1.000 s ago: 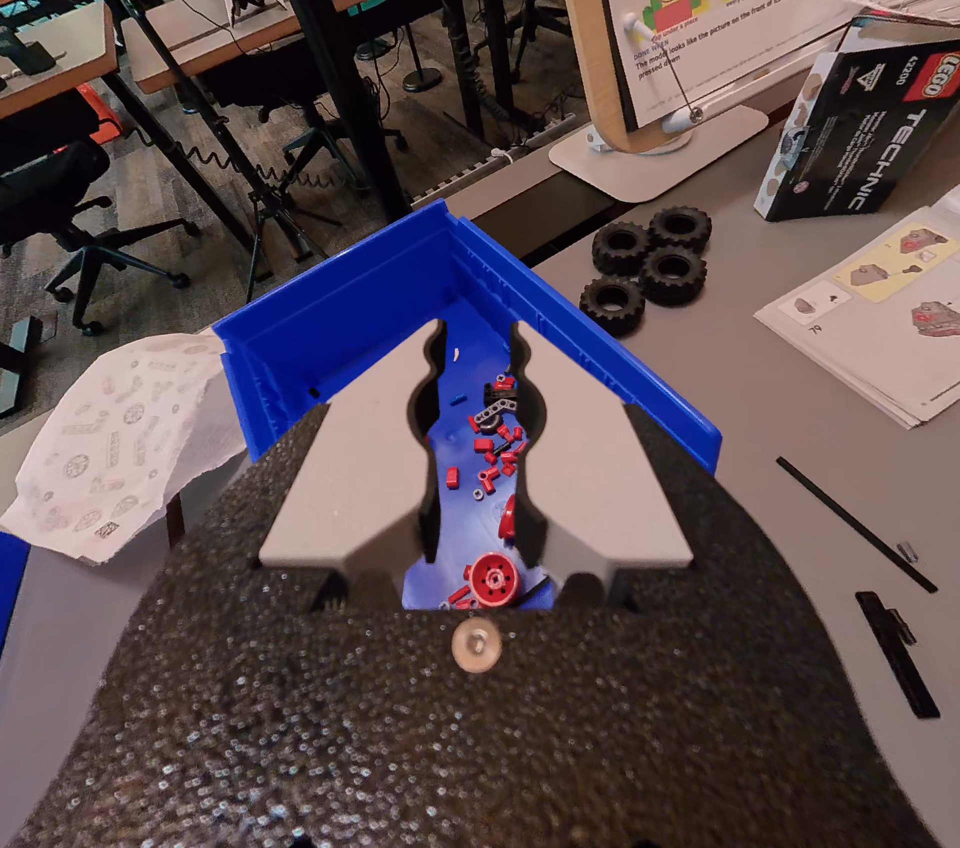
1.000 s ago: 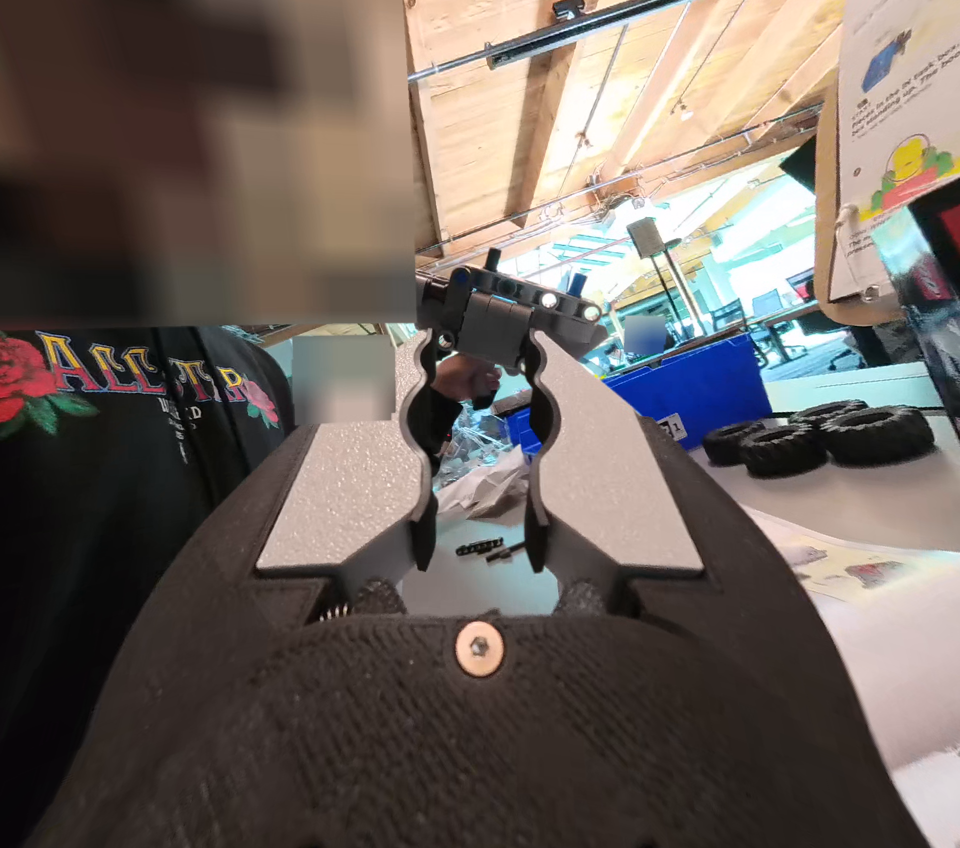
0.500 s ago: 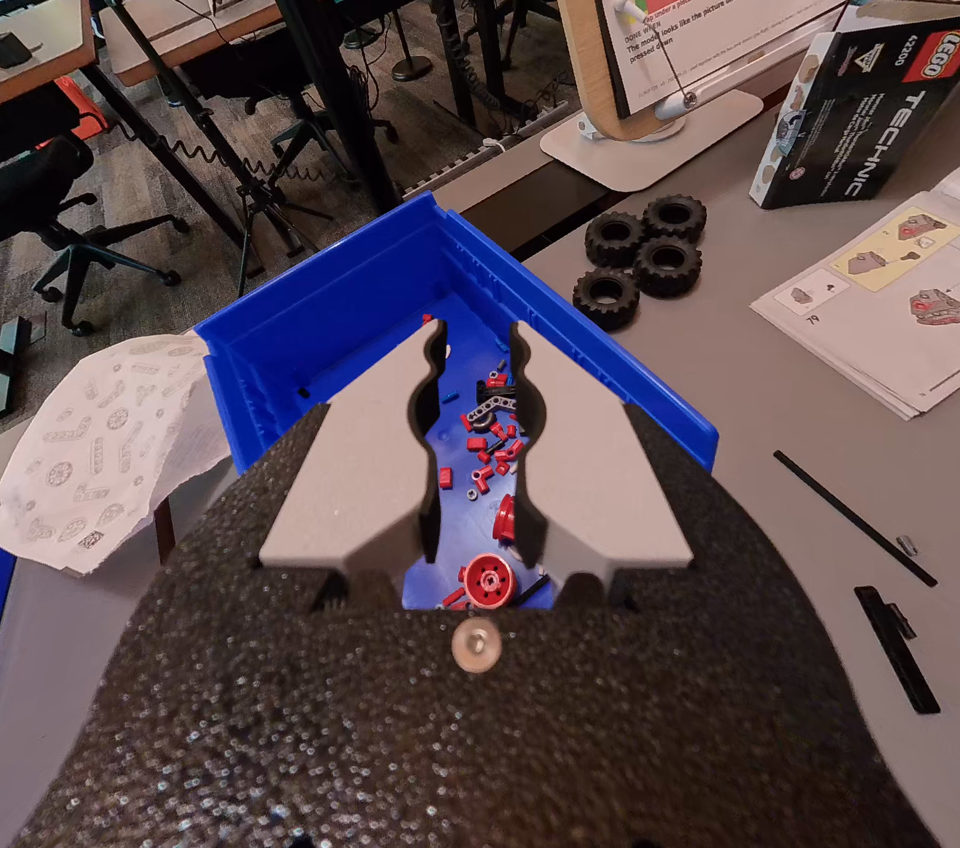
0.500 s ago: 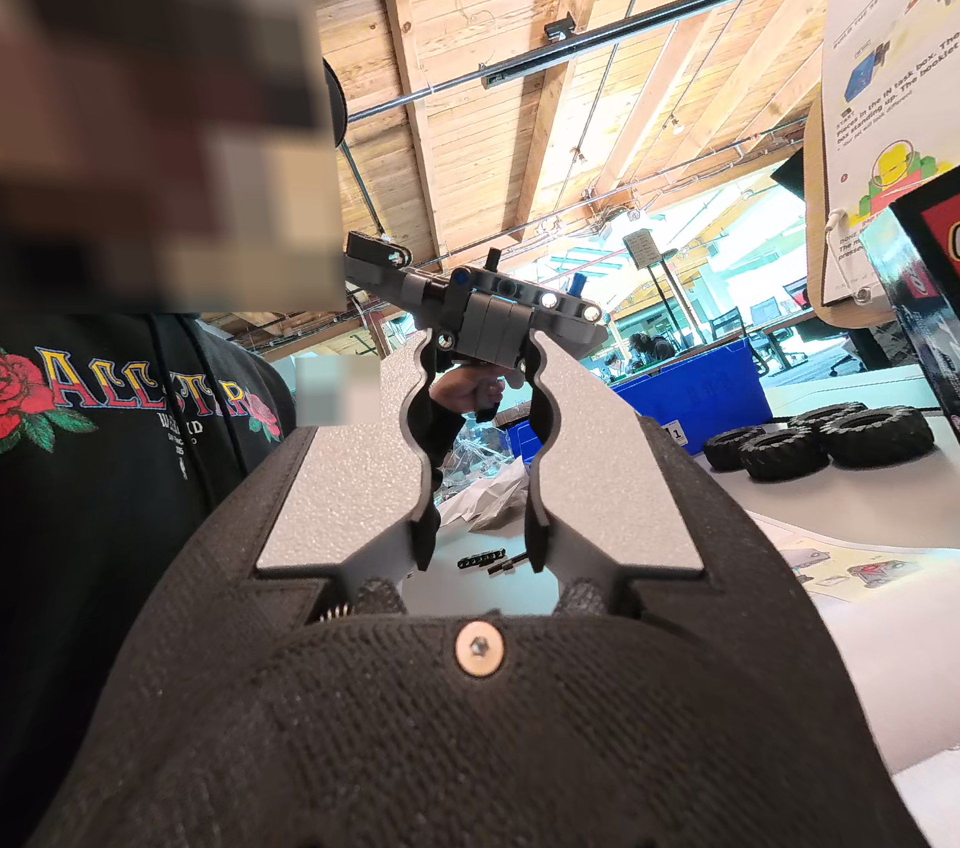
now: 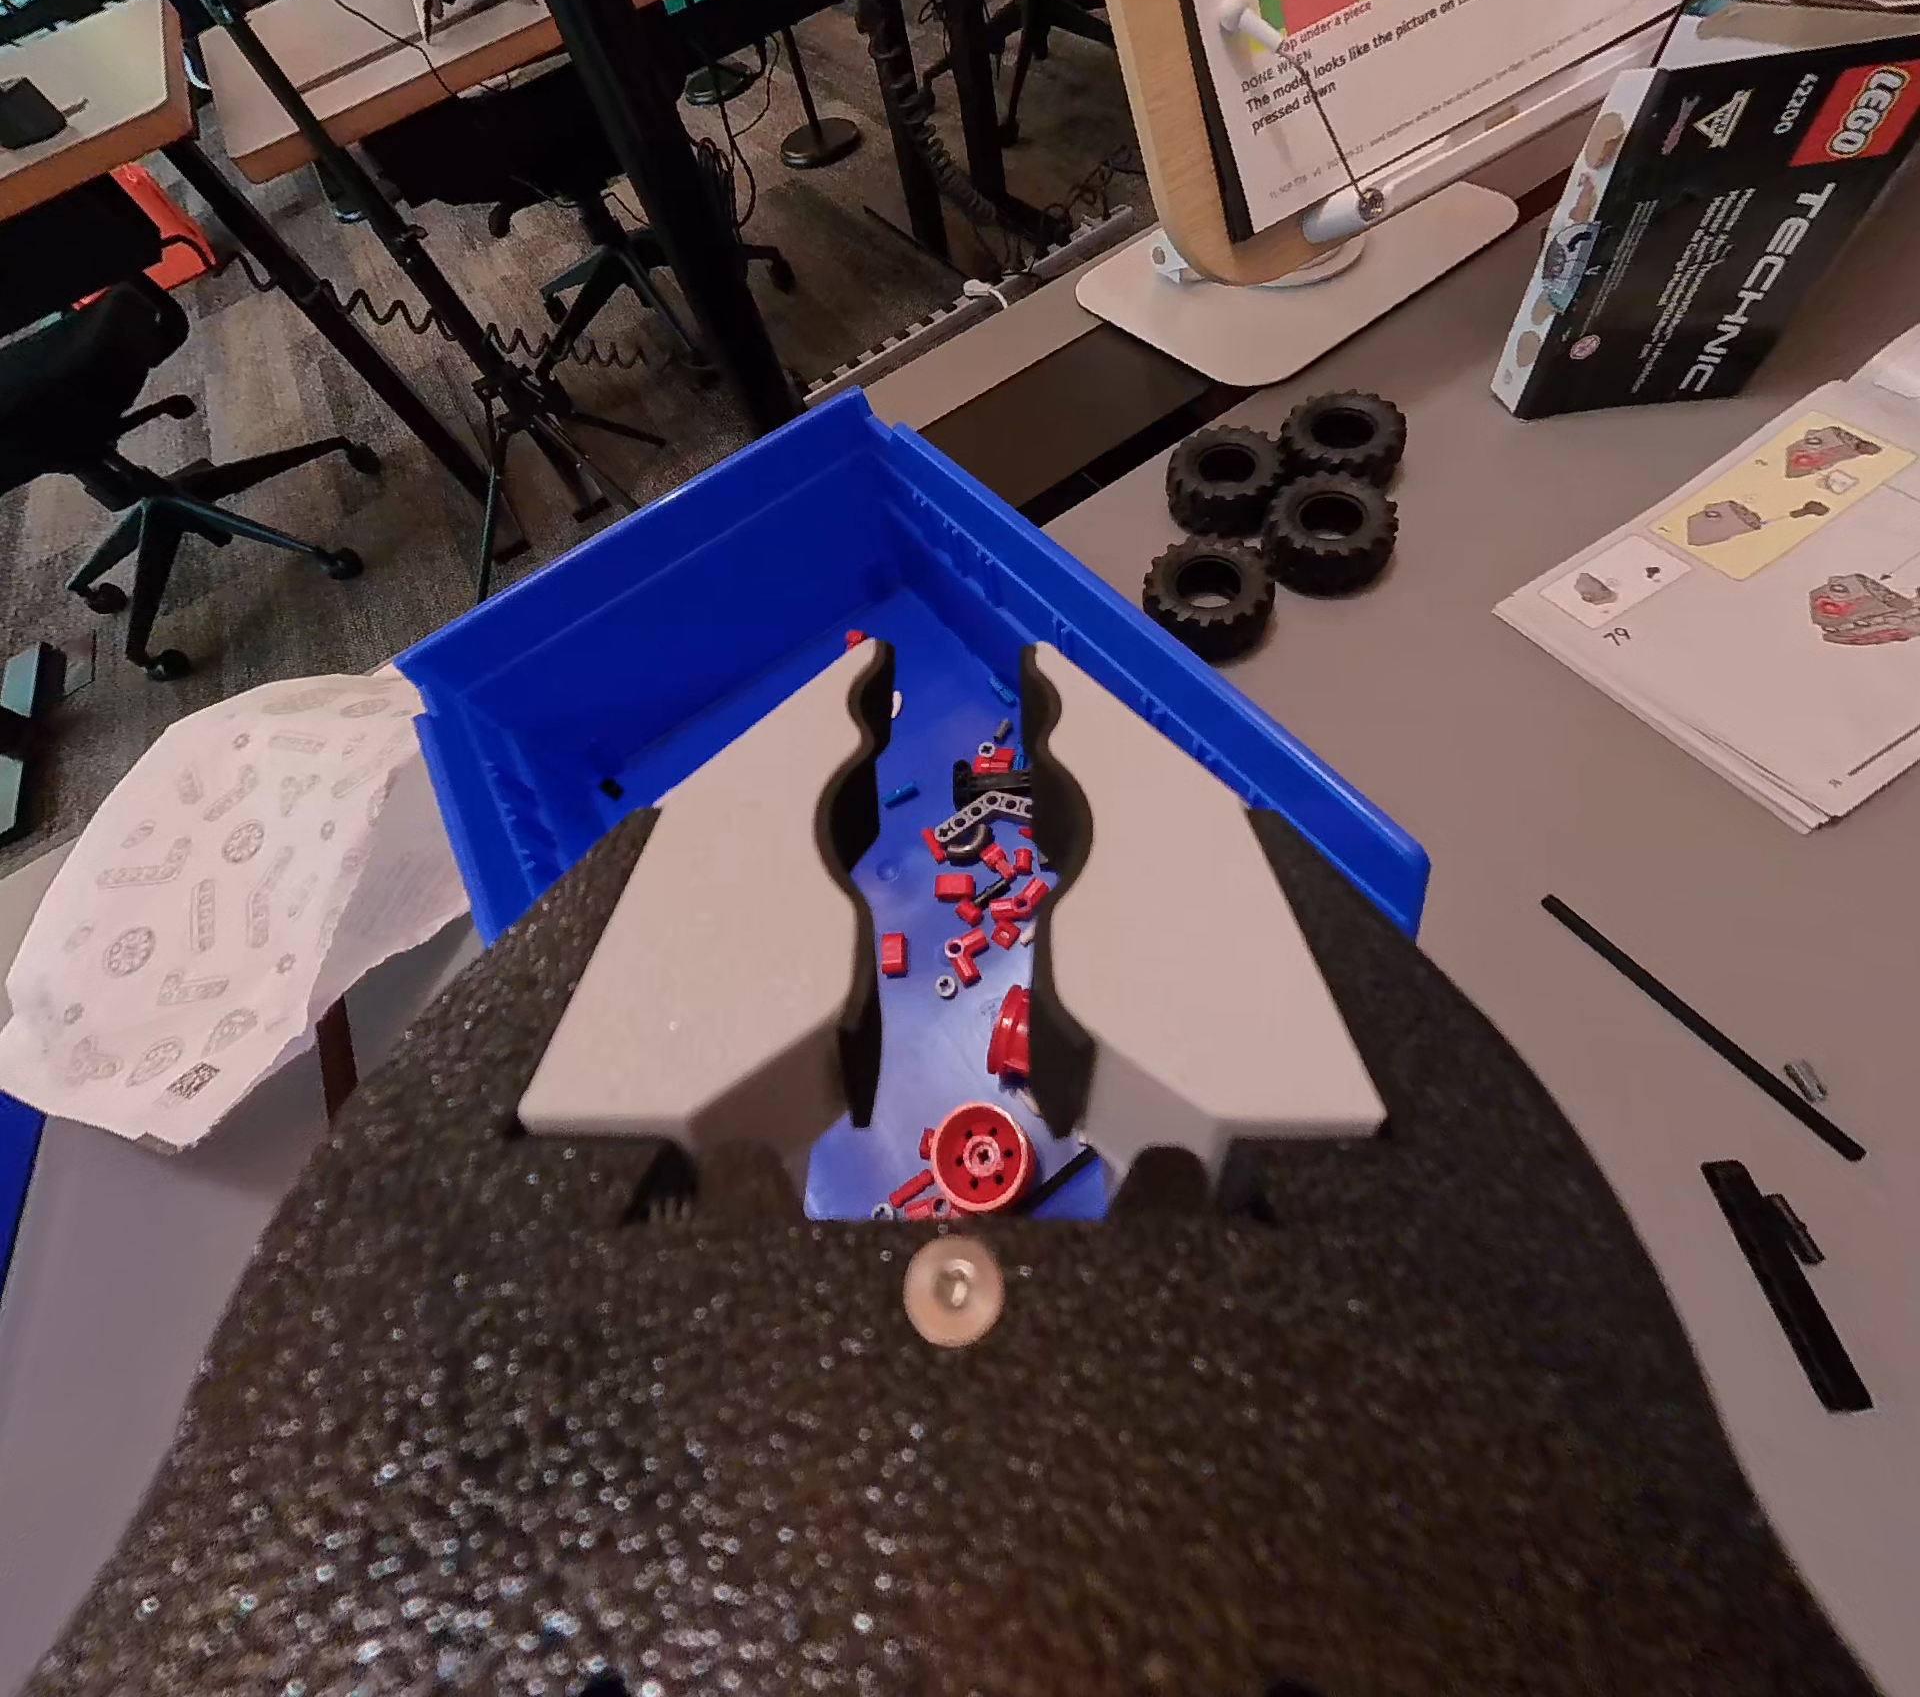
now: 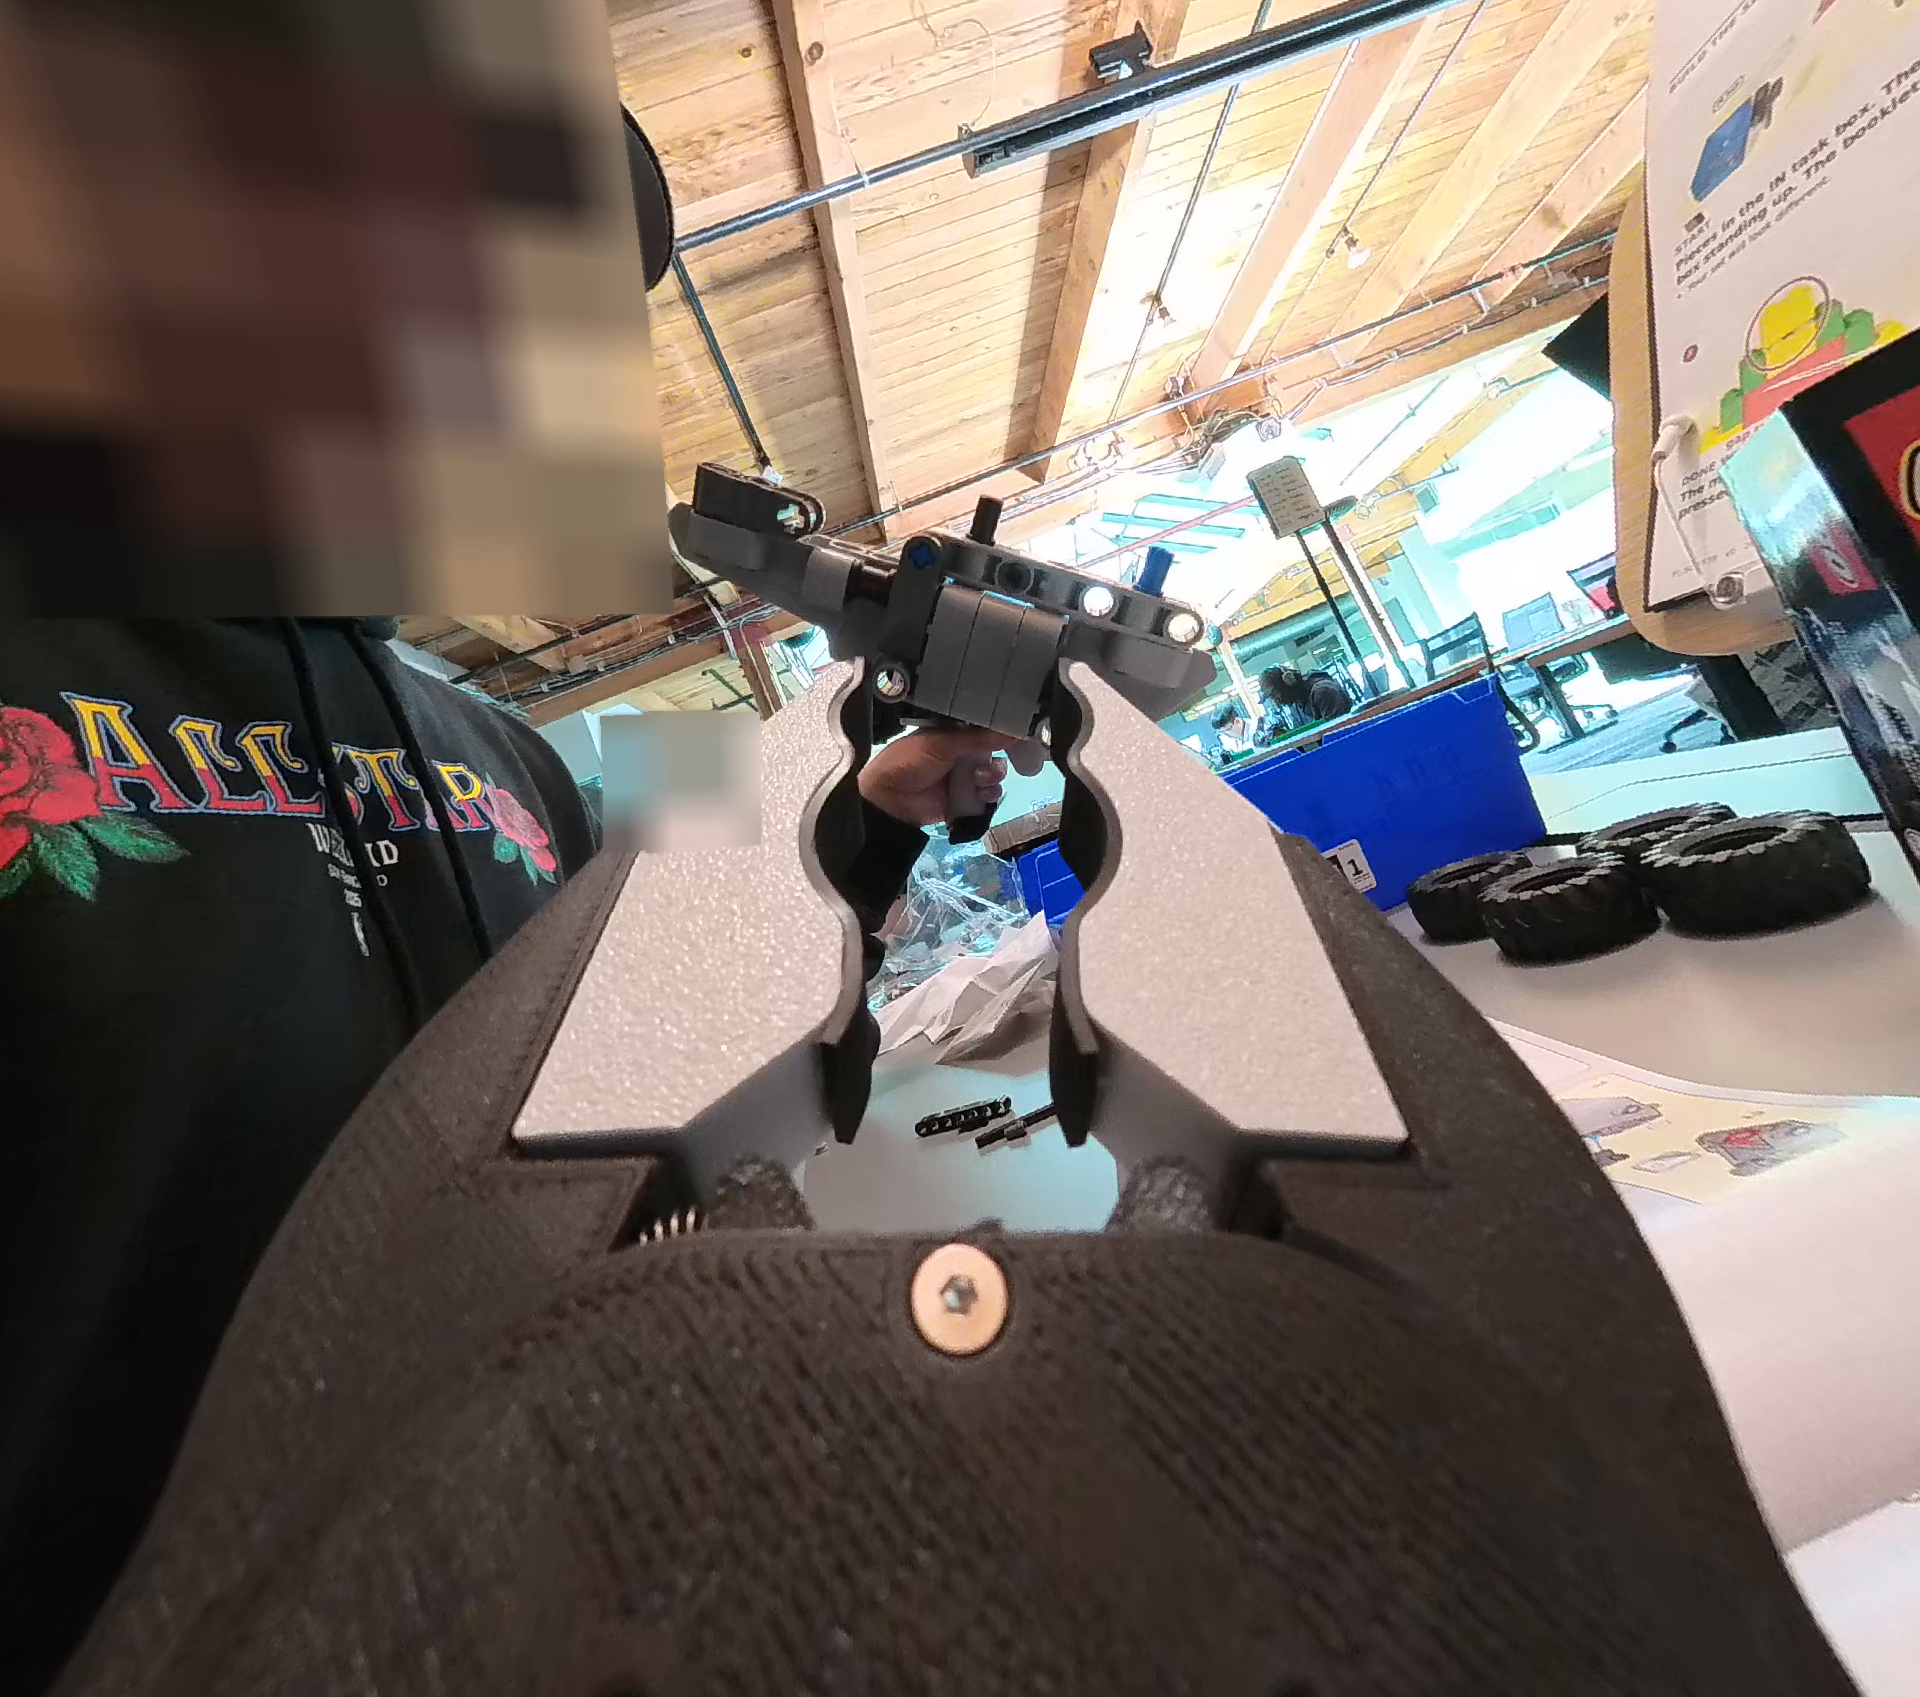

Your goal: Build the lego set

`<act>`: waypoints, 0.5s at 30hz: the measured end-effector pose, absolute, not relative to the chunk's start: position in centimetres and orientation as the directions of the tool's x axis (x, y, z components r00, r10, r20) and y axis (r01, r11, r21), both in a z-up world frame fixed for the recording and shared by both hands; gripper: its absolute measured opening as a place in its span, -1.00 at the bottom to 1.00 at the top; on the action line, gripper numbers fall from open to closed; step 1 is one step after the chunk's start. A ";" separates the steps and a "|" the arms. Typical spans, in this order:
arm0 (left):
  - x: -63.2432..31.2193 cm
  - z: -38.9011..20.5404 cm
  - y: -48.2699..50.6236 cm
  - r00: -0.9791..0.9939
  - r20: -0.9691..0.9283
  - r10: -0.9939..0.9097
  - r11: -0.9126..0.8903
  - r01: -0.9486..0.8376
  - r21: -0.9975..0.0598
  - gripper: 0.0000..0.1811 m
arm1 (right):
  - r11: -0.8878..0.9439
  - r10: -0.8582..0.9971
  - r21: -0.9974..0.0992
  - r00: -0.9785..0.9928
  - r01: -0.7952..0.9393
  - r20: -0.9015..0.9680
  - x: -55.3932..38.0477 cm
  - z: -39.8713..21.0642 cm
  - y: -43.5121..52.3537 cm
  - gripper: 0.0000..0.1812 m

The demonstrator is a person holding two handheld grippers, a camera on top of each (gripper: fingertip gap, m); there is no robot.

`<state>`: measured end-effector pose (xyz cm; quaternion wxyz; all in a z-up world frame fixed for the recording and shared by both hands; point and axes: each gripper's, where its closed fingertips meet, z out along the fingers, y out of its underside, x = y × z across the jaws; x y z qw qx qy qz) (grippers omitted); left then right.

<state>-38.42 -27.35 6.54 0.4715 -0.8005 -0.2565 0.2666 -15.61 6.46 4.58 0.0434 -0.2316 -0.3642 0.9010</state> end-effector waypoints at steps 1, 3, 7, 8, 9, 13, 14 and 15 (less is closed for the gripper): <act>-38.4 6.5 -27.4 0.727 -0.185 0.661 -0.424 0.159 -0.891 -0.77 | -0.733 0.246 -0.675 -0.889 0.090 -0.386 -15.6 4.5 6.5 -0.66; -38.4 6.6 -27.4 0.727 -0.186 0.661 -0.426 0.159 -0.891 -0.77 | -0.736 0.242 -0.671 -0.891 0.091 -0.385 -15.7 4.6 6.4 -0.65; -38.3 6.7 -27.4 0.727 -0.187 0.661 -0.425 0.157 -0.891 -0.77 | -0.747 0.211 -0.657 -0.900 0.103 -0.381 -15.4 4.7 6.2 -0.65; -38.3 6.7 -27.4 0.727 -0.188 0.660 -0.425 0.156 -0.892 -0.77 | -0.753 0.201 -0.650 -0.902 0.107 -0.382 -15.4 4.8 6.2 -0.65; -38.3 6.7 -27.4 0.727 -0.188 0.660 -0.425 0.155 -0.892 -0.77 | -0.758 0.195 -0.643 -0.902 0.111 -0.385 -15.4 4.8 6.2 -0.65; -38.2 6.7 -27.5 0.728 -0.188 0.659 -0.425 0.155 -0.892 -0.77 | -0.785 0.163 -0.609 -0.908 0.117 -0.385 -15.2 5.0 6.5 -0.65; -38.2 6.7 -27.5 0.729 -0.187 0.658 -0.426 0.156 -0.891 -0.77 | -0.794 0.150 -0.596 -0.911 0.120 -0.384 -15.1 5.1 6.6 -0.65; -38.2 6.7 -27.5 0.729 -0.188 0.658 -0.427 0.155 -0.891 -0.76 | -0.804 0.135 -0.582 -0.914 0.124 -0.382 -15.0 5.3 6.8 -0.65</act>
